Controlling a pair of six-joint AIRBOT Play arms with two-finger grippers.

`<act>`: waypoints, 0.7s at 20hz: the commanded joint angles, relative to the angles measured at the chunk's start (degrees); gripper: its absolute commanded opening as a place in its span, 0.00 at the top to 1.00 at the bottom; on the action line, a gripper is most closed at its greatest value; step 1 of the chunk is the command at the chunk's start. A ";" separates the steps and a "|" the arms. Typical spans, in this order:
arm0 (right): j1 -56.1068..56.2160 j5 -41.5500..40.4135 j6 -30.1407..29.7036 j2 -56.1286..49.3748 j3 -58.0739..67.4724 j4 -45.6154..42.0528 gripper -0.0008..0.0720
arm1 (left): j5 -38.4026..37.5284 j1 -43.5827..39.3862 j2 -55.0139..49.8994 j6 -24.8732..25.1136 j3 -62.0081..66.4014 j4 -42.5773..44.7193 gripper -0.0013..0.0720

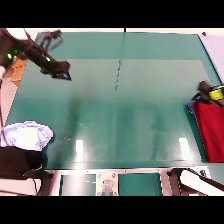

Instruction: Fold the shirts.

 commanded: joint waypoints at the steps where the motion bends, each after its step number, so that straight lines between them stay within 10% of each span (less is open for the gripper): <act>1: 16.09 -8.83 -1.95 6.64 -12.81 -4.22 0.97 | 7.72 -5.42 12.28 -3.61 -20.09 1.40 0.95; 14: 29.00 -13.97 -1.55 8.83 -18.25 -3.37 0.96 | 9.60 -5.70 21.94 -7.41 -33.03 5.73 0.95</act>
